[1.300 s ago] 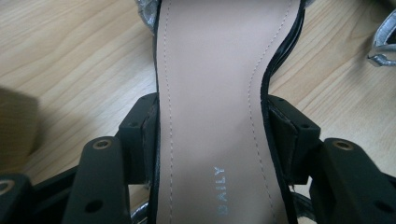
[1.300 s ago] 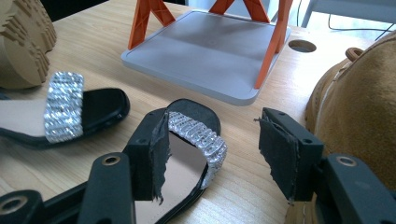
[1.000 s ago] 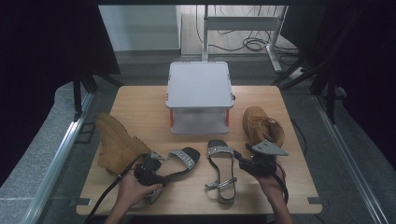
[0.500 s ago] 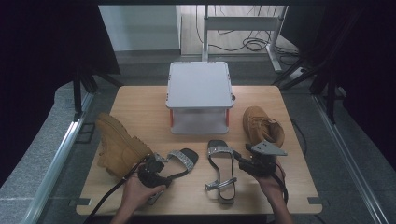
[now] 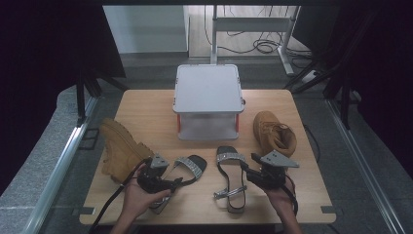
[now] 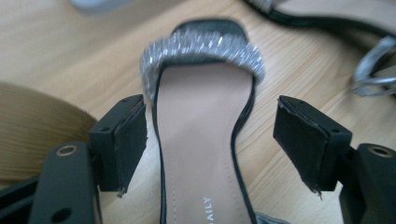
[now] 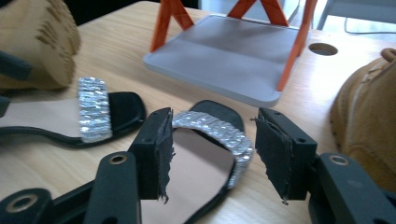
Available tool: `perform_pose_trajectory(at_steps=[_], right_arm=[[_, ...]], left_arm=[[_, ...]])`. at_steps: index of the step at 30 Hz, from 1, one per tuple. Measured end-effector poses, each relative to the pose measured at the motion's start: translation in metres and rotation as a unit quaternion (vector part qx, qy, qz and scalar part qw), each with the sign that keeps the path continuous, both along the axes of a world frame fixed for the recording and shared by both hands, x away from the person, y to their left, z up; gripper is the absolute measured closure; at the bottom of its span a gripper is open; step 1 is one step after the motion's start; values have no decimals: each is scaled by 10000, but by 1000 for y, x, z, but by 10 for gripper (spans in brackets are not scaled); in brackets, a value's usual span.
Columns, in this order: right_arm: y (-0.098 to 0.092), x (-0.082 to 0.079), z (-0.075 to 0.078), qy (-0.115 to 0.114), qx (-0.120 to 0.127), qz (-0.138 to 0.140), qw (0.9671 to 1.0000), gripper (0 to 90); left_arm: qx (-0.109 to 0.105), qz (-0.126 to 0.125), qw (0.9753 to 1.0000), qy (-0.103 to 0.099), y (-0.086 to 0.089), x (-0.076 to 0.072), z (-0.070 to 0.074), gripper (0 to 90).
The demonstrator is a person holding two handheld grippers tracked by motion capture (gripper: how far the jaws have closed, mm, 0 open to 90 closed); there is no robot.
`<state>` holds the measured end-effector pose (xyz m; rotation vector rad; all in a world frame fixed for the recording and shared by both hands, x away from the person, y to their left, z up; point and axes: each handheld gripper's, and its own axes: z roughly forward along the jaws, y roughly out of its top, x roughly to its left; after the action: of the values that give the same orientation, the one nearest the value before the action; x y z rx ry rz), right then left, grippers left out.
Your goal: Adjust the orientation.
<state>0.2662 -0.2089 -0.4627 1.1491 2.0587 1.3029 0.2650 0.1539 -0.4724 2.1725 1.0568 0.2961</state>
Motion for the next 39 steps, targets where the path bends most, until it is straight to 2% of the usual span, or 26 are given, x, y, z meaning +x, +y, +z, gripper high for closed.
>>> perform_pose_trajectory(at_steps=[3, 7, 11, 15, 18, 23, 28, 34, 39], right_arm=[[2, -8, 4, 14, 130, 46, 9999, 509], [6, -12, 3, 48, -19, 187, 9998, 549], [6, -18, 5, 68, 33, 237, 9997, 643], [10, -24, 9, -12, -141, 397, 9991, 754], [13, -26, 9, -3, -133, 560, 9983, 825], [22, -28, 8, 5, -171, 838, 9963, 892], [35, -32, 5, 67, -269, 1109, 9934, 896], [50, -44, 4, 80, -245, 1358, 9904, 896], [64, -57, -4, 199, -515, 1485, 9874, 896]], left_arm=[[-166, -13, 9998, -79, 5, 1, 4, 267], [-142, 41, 9999, -90, 8, 1, 5, 267], [-164, 75, 9996, -203, 9, -5, 11, 265], [-125, 98, 9997, -164, 9, -8, 12, 266], [-172, 98, 9997, -150, 9, -7, 11, 269], [-143, 58, 9999, -48, 7, -3, 4, 277], [-156, 31, 9999, 1, 7, -3, 2, 282], [-134, 22, 9999, 65, 7, -2, 0, 283], [-116, 41, 9999, 96, 6, -3, -1, 283]])
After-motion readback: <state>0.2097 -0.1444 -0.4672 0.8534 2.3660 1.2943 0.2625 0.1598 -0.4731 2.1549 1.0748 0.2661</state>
